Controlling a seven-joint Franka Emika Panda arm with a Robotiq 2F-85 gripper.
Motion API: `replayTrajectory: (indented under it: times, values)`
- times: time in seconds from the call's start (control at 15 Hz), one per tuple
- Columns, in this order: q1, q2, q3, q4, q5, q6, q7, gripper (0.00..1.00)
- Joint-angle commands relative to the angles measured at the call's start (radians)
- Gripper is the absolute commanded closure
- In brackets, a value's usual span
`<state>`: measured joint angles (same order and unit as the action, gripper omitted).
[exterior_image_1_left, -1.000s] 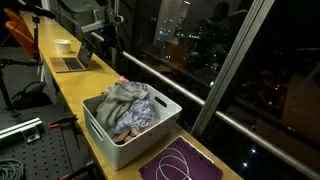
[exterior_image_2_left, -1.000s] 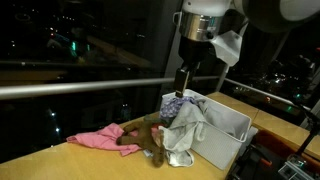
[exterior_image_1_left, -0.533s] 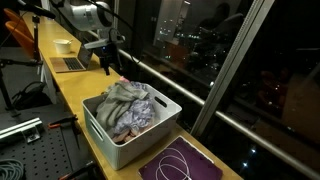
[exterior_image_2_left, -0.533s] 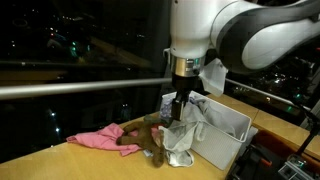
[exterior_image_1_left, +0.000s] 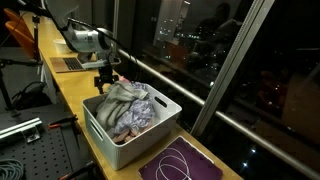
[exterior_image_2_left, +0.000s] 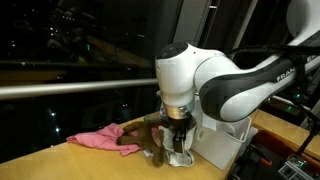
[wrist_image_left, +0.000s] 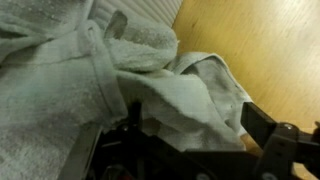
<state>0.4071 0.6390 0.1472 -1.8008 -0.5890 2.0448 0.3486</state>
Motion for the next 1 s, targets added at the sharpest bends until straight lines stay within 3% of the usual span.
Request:
replayTrajectory:
  times: [0.0,0.07,0.13,0.73,0.93]
  values:
    - [0.027,0.022,-0.041,0.006,-0.041,-0.014,-0.027,0.0]
    - [0.026,0.025,-0.045,0.0,-0.048,-0.011,-0.025,0.25]
    - [0.025,0.029,-0.047,-0.003,-0.052,-0.007,-0.025,0.26]
    - [0.016,-0.03,-0.043,-0.055,-0.048,-0.001,-0.016,0.95]
    - [0.001,-0.142,-0.046,-0.121,-0.049,0.003,-0.004,1.0]
